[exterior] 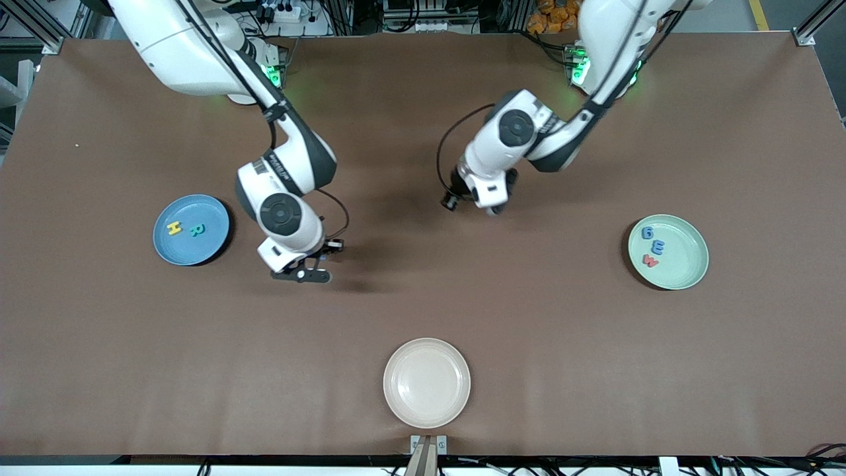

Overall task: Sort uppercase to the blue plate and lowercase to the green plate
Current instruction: 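Carry the yellow h toward the green plate while the right gripper carries the W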

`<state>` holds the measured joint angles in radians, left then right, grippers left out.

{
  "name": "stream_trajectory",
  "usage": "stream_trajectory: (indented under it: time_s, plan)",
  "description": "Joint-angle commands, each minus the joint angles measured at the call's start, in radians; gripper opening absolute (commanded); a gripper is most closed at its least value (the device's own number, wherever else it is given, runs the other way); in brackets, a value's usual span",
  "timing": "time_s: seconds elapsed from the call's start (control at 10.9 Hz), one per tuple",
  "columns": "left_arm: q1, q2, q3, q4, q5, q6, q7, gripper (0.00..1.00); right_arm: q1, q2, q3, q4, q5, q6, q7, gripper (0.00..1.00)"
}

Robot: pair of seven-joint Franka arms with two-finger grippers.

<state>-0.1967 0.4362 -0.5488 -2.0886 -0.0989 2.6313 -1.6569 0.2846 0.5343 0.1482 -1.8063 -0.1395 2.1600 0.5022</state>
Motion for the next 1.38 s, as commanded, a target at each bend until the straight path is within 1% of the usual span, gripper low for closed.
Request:
stream_trajectory:
  time_s: [0.0, 0.09, 0.28, 0.37, 0.55, 0.64, 0.92, 1.1, 1.2, 1.29]
  plan:
    - [0.104, -0.03, -0.008, 0.066, 0.018, -0.132, 0.188, 0.0, -0.01, -0.06, -0.053, -0.021, 0.017, -0.054, -0.17, 0.07]
    - [0.158, -0.04, -0.008, 0.093, 0.018, -0.193, 0.312, 0.0, -0.012, -0.069, -0.074, -0.027, 0.015, -0.064, -0.235, 0.06]
    - [0.252, -0.083, -0.008, 0.098, 0.018, -0.258, 0.522, 0.0, -0.012, -0.094, -0.136, -0.057, 0.017, -0.066, -0.367, 0.06]
    - [0.263, -0.096, -0.003, 0.099, 0.016, -0.281, 0.64, 0.0, -0.012, -0.121, -0.174, -0.088, 0.018, -0.068, -0.442, 0.06]
    - [0.299, -0.109, 0.022, 0.094, 0.018, -0.298, 0.779, 0.0, -0.013, -0.161, -0.228, -0.145, 0.021, -0.068, -0.566, 0.06]
    - [0.299, -0.112, 0.055, 0.091, 0.018, -0.327, 0.889, 0.0, -0.013, -0.172, -0.261, -0.159, 0.021, -0.071, -0.636, 0.06]
    - [0.299, -0.123, 0.169, 0.062, 0.018, -0.375, 1.141, 0.0, -0.013, -0.198, -0.349, -0.218, 0.023, -0.069, -0.807, 0.06]
    - [0.298, -0.111, 0.269, 0.044, 0.028, -0.376, 1.375, 0.0, -0.013, -0.2, -0.412, -0.261, 0.021, -0.063, -0.882, 0.06]
    - [0.289, -0.111, 0.324, 0.032, 0.028, -0.378, 1.463, 0.0, -0.022, -0.198, -0.442, -0.283, 0.021, -0.062, -0.928, 0.07]
    - [0.289, -0.114, 0.351, 0.024, 0.028, -0.382, 1.539, 0.0, -0.041, -0.195, -0.462, -0.315, 0.021, -0.049, -0.985, 0.07]
